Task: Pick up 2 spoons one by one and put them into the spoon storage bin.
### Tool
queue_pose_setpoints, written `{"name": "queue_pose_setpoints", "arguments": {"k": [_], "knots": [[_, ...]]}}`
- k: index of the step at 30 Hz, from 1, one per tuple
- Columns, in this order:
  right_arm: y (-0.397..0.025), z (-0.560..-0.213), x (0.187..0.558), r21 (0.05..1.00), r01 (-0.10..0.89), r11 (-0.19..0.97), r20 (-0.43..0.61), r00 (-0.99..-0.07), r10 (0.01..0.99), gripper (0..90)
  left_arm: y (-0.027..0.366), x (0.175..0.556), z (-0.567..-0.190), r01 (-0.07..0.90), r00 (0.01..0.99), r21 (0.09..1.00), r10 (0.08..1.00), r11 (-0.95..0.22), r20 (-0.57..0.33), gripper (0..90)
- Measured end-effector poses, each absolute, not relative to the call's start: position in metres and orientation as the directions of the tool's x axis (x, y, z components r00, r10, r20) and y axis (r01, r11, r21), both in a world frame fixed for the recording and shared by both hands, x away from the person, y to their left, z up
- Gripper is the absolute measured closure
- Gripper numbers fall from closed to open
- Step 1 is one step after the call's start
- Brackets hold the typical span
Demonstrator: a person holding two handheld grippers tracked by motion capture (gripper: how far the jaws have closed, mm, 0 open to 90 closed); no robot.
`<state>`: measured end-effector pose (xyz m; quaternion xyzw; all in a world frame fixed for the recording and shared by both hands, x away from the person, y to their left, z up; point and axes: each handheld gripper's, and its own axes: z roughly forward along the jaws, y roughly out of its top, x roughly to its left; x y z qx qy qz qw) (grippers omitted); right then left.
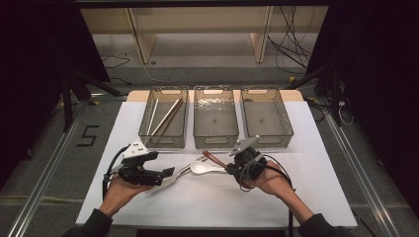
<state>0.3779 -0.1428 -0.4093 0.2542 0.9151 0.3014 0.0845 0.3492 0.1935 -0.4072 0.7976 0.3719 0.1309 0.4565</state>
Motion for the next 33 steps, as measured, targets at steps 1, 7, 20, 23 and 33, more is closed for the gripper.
{"name": "queue_pose_setpoints", "arguments": {"k": [1, 7, 20, 23, 33], "knots": [[-0.143, -0.408, 0.38, 0.602, 0.415, 0.682, -0.003, -0.853, 0.521, 82.0, 0.194, 0.349, -0.407, 0.475, 0.689, 0.827, 0.712, -0.301, -0.136, 16.0], [-0.147, -0.399, 0.393, 0.638, 0.421, 0.645, -0.008, -0.834, 0.552, 82.0, 0.195, 0.349, -0.407, 0.473, 0.684, 0.835, 0.714, -0.281, -0.148, 16.0], [-0.139, -0.381, 0.425, 0.685, 0.435, 0.585, -0.003, -0.8, 0.6, 82.0, 0.197, 0.349, -0.407, 0.475, 0.677, 0.838, 0.72, -0.269, -0.152, 16.0], [-0.138, -0.379, 0.432, 0.688, 0.44, 0.578, -0.002, -0.795, 0.607, 82.0, 0.197, 0.349, -0.407, 0.474, 0.676, 0.838, 0.721, -0.268, -0.152, 16.0], [-0.132, -0.367, 0.455, 0.702, 0.46, 0.544, 0.01, -0.77, 0.639, 82.0, 0.196, 0.348, -0.406, 0.47, 0.676, 0.841, 0.722, -0.268, -0.148, 16.0]]}}
